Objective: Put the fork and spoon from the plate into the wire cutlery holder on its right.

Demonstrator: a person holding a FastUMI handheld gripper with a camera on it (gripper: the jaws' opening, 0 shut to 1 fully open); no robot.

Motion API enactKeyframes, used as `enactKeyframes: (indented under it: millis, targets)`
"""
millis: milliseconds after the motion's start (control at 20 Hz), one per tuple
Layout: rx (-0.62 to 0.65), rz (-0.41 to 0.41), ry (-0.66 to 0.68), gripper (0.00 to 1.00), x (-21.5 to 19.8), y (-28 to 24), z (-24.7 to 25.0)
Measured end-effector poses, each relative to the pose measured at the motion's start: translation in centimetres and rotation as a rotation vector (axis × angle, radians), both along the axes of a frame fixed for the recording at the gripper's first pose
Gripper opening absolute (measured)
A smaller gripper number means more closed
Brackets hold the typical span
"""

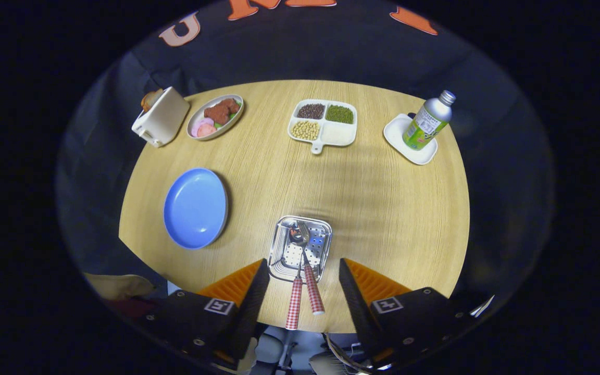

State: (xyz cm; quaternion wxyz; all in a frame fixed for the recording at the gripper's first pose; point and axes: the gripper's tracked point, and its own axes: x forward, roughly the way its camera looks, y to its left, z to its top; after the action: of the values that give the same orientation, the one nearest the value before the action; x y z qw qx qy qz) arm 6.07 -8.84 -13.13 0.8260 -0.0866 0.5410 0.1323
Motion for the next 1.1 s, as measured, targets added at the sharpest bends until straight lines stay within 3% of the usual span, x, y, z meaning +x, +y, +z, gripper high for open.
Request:
enactKeyframes:
  millis: [50, 100, 400, 650, 1100]
  targets:
    - [0.037, -0.019, -0.063, 0.95, 0.8, 0.5, 1.2]
    - [0.072, -0.045, -0.145, 0.99, 1.9, 0.7, 2.8]
    - [0.185, -0.155, -0.505, 0.99, 4.0, 1.0, 10.2]
    - [0.182, -0.211, -0.765, 0.99, 3.8, -1.1, 14.9]
    - [0.189, -0.341, -1.064, 0.99, 1.2, -5.4, 19.9]
